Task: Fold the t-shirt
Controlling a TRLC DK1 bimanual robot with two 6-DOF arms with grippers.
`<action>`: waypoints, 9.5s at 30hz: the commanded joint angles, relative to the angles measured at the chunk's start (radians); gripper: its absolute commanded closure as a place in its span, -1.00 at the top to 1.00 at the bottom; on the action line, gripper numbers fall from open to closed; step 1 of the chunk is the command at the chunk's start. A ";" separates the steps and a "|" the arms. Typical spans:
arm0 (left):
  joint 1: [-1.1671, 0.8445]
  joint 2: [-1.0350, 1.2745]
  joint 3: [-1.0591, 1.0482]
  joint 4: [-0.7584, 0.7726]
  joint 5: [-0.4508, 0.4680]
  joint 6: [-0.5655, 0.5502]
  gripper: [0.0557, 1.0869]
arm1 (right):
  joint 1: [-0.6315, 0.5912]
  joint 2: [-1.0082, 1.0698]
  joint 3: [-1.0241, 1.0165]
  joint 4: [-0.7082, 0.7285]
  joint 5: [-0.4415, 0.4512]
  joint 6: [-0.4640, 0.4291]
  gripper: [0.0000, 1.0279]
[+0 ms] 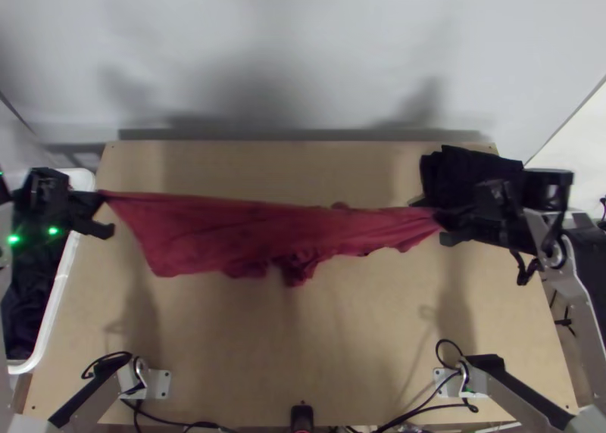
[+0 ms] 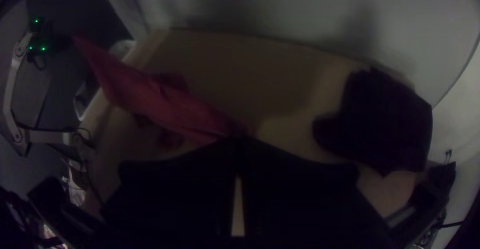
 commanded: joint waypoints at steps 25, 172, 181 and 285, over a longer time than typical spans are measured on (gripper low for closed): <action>-0.190 -0.193 0.152 -0.129 0.041 -0.089 -0.92 | 0.135 -0.083 0.375 -0.124 -0.012 0.098 -0.95; -0.469 0.443 -0.470 0.262 -0.190 0.519 0.35 | 0.264 0.095 -0.113 0.208 0.002 0.032 -0.95; -0.480 0.442 -0.514 0.247 -0.189 0.520 0.28 | 0.262 0.098 -0.115 0.211 0.003 0.032 -0.95; -0.419 0.147 -0.525 0.958 -0.287 0.006 -0.92 | -0.021 0.484 0.037 0.674 0.087 -0.045 -0.95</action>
